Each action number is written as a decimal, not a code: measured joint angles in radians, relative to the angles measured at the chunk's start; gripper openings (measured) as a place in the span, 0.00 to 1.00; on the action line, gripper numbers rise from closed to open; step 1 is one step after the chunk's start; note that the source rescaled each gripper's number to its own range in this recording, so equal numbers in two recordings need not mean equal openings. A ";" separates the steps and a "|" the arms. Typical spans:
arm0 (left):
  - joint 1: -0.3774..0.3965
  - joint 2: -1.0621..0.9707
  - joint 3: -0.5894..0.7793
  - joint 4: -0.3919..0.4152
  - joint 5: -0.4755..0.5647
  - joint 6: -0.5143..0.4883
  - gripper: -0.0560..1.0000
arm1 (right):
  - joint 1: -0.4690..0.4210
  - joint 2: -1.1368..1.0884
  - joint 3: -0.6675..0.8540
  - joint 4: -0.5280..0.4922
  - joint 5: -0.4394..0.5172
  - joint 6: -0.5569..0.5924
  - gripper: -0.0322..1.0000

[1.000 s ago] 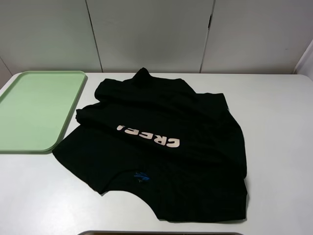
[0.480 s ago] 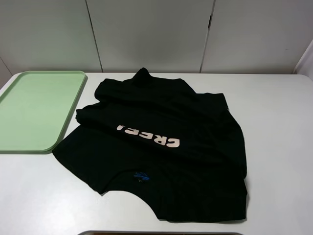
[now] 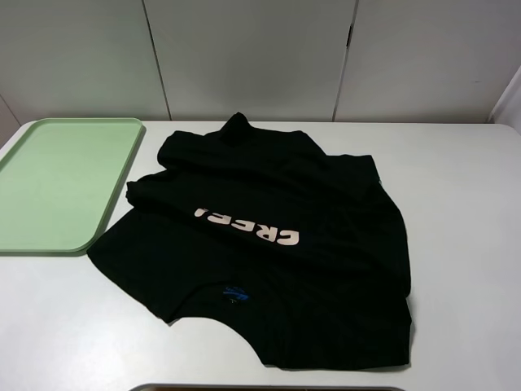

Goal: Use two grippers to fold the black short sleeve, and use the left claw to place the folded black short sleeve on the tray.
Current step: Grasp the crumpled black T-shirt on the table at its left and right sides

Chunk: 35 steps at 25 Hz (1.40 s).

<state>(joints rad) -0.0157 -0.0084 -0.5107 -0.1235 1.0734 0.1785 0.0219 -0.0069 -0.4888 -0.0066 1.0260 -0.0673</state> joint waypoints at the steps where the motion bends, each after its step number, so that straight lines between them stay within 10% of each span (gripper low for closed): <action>1: -0.018 0.013 0.000 -0.025 0.000 0.000 1.00 | 0.000 0.000 0.000 0.007 0.000 -0.003 0.99; 11: -0.074 0.256 -0.062 -0.200 -0.107 0.058 0.99 | 0.118 0.194 -0.022 0.152 -0.029 -0.161 0.99; 20: -0.076 0.721 -0.251 -0.227 0.041 0.268 0.97 | 0.178 0.574 -0.058 0.363 -0.133 -0.516 0.99; 35: -0.133 1.115 -0.284 -0.268 -0.086 0.485 0.95 | 0.332 1.170 -0.060 0.317 -0.382 -0.764 0.99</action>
<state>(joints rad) -0.1485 1.1068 -0.7944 -0.3916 0.9877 0.6639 0.3541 1.1632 -0.5484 0.3104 0.6436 -0.8308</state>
